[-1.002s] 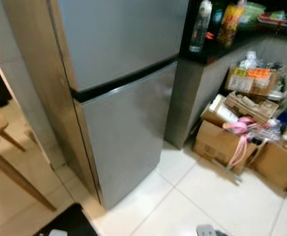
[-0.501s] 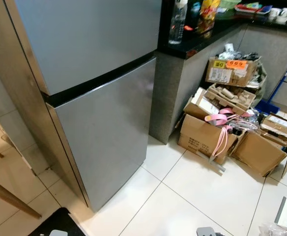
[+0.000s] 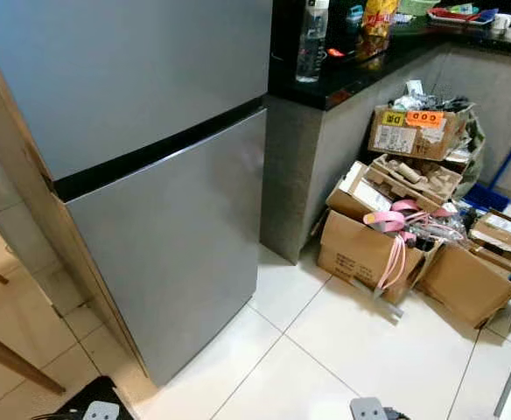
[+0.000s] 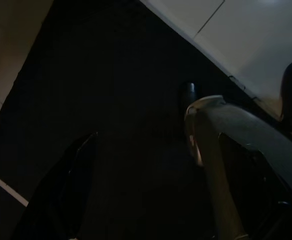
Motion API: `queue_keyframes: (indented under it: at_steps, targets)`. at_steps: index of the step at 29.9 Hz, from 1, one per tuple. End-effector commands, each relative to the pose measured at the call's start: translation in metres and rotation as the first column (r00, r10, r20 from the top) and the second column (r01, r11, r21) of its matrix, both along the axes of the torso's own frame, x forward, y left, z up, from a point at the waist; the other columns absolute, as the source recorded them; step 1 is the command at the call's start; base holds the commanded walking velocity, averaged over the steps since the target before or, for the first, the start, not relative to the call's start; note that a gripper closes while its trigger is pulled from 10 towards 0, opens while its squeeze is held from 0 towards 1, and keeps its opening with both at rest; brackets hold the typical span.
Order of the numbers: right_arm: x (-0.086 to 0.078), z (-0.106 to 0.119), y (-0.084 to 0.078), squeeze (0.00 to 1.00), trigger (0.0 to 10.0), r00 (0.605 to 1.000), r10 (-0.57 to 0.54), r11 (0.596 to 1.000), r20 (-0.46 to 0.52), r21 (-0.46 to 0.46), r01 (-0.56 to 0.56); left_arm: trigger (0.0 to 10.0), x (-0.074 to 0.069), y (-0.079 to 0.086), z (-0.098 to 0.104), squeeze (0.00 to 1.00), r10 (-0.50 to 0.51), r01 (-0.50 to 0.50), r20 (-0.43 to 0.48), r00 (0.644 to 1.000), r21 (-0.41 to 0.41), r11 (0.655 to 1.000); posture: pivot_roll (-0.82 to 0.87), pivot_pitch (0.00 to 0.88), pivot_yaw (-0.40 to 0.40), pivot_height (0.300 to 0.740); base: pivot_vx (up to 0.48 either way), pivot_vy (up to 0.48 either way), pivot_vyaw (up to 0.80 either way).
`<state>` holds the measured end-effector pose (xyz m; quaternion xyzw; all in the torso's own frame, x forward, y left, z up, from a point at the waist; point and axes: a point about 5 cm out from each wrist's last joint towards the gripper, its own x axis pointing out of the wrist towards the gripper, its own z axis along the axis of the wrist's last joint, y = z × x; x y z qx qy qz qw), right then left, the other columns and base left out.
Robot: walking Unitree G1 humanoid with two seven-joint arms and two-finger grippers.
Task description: Restocking fridge
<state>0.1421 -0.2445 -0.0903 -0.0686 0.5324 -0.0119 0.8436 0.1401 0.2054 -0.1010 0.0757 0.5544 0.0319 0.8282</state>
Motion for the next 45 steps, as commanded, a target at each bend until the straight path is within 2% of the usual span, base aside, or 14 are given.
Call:
queue_keyframes:
  at_steps: [1, 4, 7, 9, 15, 19, 22, 23, 24, 25, 27, 31, 36, 45]
  targets:
    - [-0.002, -0.001, 0.002, 0.0, 10.0, 1.0, -0.001, 1.0, -0.001, 0.006, 0.001, 10.0, 0.004, 0.009, 0.003, 0.0, 0.047, -0.047, 0.03, 0.998, 0.018, 0.999, -0.07, 0.0, -0.013, 0.74, 0.0, 0.0, 0.0]
    - [-0.002, -0.001, 0.002, 0.0, 10.0, 1.0, 0.001, 1.0, -0.002, 0.006, -0.001, 10.0, 0.02, 0.017, 0.011, 0.0, 0.124, -0.126, 0.105, 0.987, 0.015, 0.992, -0.07, 0.0, -0.014, 0.74, 0.0, 0.0, 0.0]
    - [-0.002, -0.001, 0.002, 0.0, 10.0, 1.0, 0.004, 1.0, -0.001, 0.005, -0.003, 10.0, 0.054, 0.03, 0.031, 0.0, 0.229, -0.228, 0.263, 0.937, -0.036, 0.973, -0.07, 0.0, -0.014, 0.74, 0.0, 0.0, 0.0]
    - [-0.002, -0.001, 0.002, 0.0, 10.0, 1.0, 0.004, 1.0, -0.001, 0.005, -0.003, 10.0, 0.054, 0.03, 0.031, 0.0, 0.229, -0.228, 0.263, 0.937, -0.036, 0.973, -0.07, 0.0, -0.014, 0.74, 0.0, 0.0, 0.0]
    - [-0.002, -0.001, 0.003, 0.0, 10.0, 1.0, 0.004, 1.0, 0.002, 0.004, -0.004, 10.0, 0.123, 0.044, 0.083, 0.0, 0.265, -0.229, 0.533, 0.804, -0.134, 0.964, -0.07, 0.0, -0.011, 0.74, 0.0, 0.0, 0.0]
    - [-0.001, -0.001, 0.003, 0.0, 10.0, 1.0, 0.002, 1.0, 0.005, 0.006, -0.002, 10.0, 0.142, 0.058, 0.107, 0.0, 0.323, -0.278, 0.622, 0.713, -0.172, 0.945, -0.07, 0.0, -0.009, 0.74, 0.0, 0.0, 0.0]
    - [-0.001, -0.001, 0.003, 0.0, 10.0, 1.0, 0.001, 1.0, 0.006, 0.006, -0.001, 10.0, 0.145, 0.063, 0.113, 0.0, 0.337, -0.294, 0.644, 0.687, -0.178, 0.939, -0.07, 0.0, -0.009, 0.74, 0.0, 0.0, 0.0]
    - [-0.001, -0.001, 0.003, 0.0, 10.0, 1.0, 0.0, 1.0, 0.007, 0.007, 0.0, 10.0, 0.153, 0.073, 0.126, 0.0, 0.381, -0.328, 0.687, 0.619, -0.215, 0.92, -0.07, 0.0, -0.009, 0.74, 0.0, 0.0, 0.0]
    - [-0.001, -0.001, 0.003, 0.0, 10.0, 1.0, 0.0, 1.0, 0.007, 0.007, 0.0, 10.0, 0.153, 0.073, 0.126, 0.0, 0.381, -0.328, 0.687, 0.619, -0.215, 0.92, -0.07, 0.0, -0.009, 0.74, 0.0, 0.0, 0.0]
    - [0.0, -0.001, 0.003, 0.0, 10.0, 1.0, -0.001, 1.0, 0.008, 0.006, 0.001, 10.0, 0.159, 0.08, 0.139, 0.0, 0.424, -0.339, 0.721, 0.548, -0.272, 0.901, -0.07, 0.0, -0.01, 0.74, 0.0, 0.0, 0.0]
    - [0.0, -0.001, 0.003, 0.0, 10.0, 1.0, -0.001, 1.0, 0.008, 0.006, 0.001, 10.0, 0.159, 0.08, 0.139, 0.0, 0.424, -0.339, 0.721, 0.548, -0.272, 0.901, -0.07, 0.0, -0.01, 0.74, 0.0, 0.0, 0.0]
    - [0.0, 0.0, 0.002, 0.0, 10.0, 1.0, 0.0, 1.0, 0.012, -0.002, 0.0, 10.0, 0.179, 0.079, 0.166, 0.0, 0.427, -0.192, 0.778, 0.46, -0.383, 0.904, -0.08, 0.0, -0.011, 0.74, 0.0, 0.0, 0.0]
    - [0.002, 0.001, -0.001, 0.0, 10.0, 1.0, 0.012, 0.999, 0.018, -0.039, -0.011, 10.0, 0.191, 0.074, 0.184, 0.0, 0.359, -0.047, 0.821, 0.445, -0.379, 0.924, -0.07, 0.0, -0.01, 0.74, 0.0, 0.0, 0.0]
    - [0.017, 0.019, -0.037, 0.0, 10.0, 0.996, 0.081, 0.952, 0.039, -0.299, -0.066, 10.0, 0.198, 0.072, 0.197, 0.0, 0.227, 0.083, 0.856, 0.464, -0.298, 0.951, -0.07, 0.0, -0.012, 0.74, 0.0, 0.0, 0.0]
